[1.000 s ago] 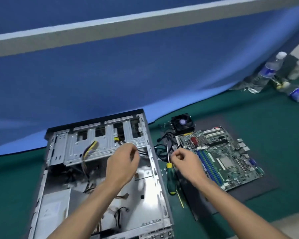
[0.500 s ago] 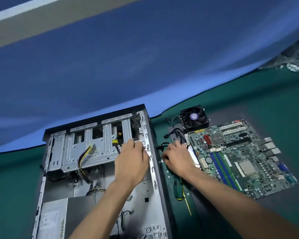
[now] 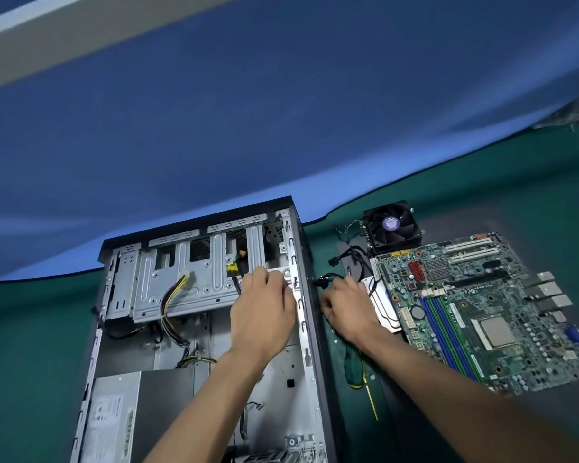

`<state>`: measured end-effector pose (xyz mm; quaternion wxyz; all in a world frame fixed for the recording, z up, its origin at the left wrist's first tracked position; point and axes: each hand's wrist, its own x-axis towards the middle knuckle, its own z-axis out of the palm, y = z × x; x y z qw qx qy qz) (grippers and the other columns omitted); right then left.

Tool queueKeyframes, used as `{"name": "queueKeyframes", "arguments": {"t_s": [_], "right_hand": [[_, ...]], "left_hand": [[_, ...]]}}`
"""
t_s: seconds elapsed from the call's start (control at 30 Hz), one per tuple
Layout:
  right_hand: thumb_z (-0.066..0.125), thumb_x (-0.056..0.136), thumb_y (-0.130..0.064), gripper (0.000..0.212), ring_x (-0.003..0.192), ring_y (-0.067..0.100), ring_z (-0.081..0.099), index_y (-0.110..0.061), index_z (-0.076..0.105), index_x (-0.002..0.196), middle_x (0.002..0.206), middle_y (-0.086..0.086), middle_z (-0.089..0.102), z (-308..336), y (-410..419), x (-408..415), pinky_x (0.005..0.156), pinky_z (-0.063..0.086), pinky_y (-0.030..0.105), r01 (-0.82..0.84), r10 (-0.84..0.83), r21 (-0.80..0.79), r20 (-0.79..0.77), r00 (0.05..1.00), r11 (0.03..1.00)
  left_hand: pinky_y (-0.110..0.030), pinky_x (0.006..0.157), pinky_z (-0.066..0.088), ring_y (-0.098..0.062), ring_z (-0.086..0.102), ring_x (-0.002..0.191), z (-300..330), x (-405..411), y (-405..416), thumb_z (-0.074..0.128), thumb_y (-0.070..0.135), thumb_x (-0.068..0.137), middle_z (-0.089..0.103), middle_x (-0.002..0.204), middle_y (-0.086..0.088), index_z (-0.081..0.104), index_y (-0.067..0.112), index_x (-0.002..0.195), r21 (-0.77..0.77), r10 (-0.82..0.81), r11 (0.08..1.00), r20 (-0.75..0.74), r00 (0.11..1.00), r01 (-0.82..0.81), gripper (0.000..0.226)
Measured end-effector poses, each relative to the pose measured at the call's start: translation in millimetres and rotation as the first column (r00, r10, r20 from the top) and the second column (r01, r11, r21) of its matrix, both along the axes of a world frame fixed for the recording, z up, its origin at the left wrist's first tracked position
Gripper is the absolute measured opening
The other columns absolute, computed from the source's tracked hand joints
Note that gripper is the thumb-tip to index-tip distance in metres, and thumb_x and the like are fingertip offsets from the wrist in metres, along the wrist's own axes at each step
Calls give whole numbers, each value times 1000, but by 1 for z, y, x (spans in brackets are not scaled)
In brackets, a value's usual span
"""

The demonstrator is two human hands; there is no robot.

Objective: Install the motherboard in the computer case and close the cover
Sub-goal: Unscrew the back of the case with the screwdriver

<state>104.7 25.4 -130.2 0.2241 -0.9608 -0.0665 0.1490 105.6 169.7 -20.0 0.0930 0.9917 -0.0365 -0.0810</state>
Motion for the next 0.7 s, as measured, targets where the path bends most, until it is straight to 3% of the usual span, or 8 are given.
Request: {"name": "queueKeyframes", "arguments": {"t_s": [0.17, 0.2, 0.3, 0.37, 0.43, 0.53, 0.6, 0.7], "right_hand": [[66, 88, -24, 3, 89, 5, 41, -26, 68, 88, 83, -20, 51, 23, -8, -6, 79, 31, 19, 258, -273, 362, -9, 962, 896], [69, 86, -22, 7, 85, 4, 44, -27, 68, 83, 81, -20, 52, 32, -10, -6, 75, 33, 15, 308, -322, 465, -52, 946, 830], [73, 82, -9, 24, 72, 0, 57, -29, 67, 70, 75, -13, 65, 62, -15, -4, 67, 41, 7, 437, -389, 746, -256, 885, 503], [72, 80, -1, 24, 66, -2, 60, -23, 70, 70, 68, -12, 68, 80, -16, -4, 67, 45, 8, 450, -373, 828, -322, 870, 335], [68, 81, 5, 22, 63, 0, 61, -16, 70, 72, 65, -7, 67, 92, -17, -5, 67, 47, 11, 455, -353, 863, -364, 862, 221], [63, 84, 6, 19, 56, 7, 57, -10, 68, 75, 58, 1, 62, 100, -17, -8, 61, 47, 15, 467, -329, 871, -401, 855, 152], [64, 85, 3, 13, 54, 10, 53, -8, 65, 78, 57, 0, 61, 100, -18, -12, 54, 44, 17, 489, -322, 860, -425, 846, 149], [68, 87, -17, 12, 50, 9, 50, -10, 60, 82, 62, 0, 58, 92, -24, -19, 47, 42, 20, 596, -325, 782, -525, 787, 181]], "left_hand": [[-27, 57, 30, -9, 47, 77, 6, 1, -4, 47, 28, 90, 48, 83, 12, 47, 25, 79, -237, 214, 948, -16, 977, -211, 11], [-28, 58, 32, -6, 49, 72, 9, 2, -5, 47, 29, 90, 52, 81, 12, 47, 26, 80, -275, 239, 933, 0, 971, -230, 11], [-29, 57, 39, -7, 54, 64, 20, 7, -14, 45, 28, 92, 58, 69, 10, 52, 26, 76, -336, 161, 929, -9, 987, -155, 17], [-30, 62, 43, -14, 56, 63, 26, 11, -24, 41, 30, 96, 61, 66, 4, 56, 21, 72, -406, 47, 907, -162, 986, -111, 30], [-27, 57, 41, -11, 53, 54, 31, 13, -35, 36, 30, 100, 62, 59, -1, 57, 15, 66, -505, -25, 850, -323, 946, -151, 43], [-18, 43, 32, -7, 42, 39, 33, 11, -46, 33, 25, 102, 51, 43, 2, 53, 11, 61, -637, -7, 704, -447, 895, -313, 48], [-19, 41, 26, -10, 34, 39, 34, 7, -49, 34, 22, 102, 41, 41, 4, 47, 11, 58, -677, 11, 626, -488, 873, -386, 47], [-17, 37, 23, -9, 29, 37, 36, 2, -49, 34, 19, 101, 37, 43, 1, 43, 11, 58, -708, 36, 547, -513, 858, -446, 45]]}}
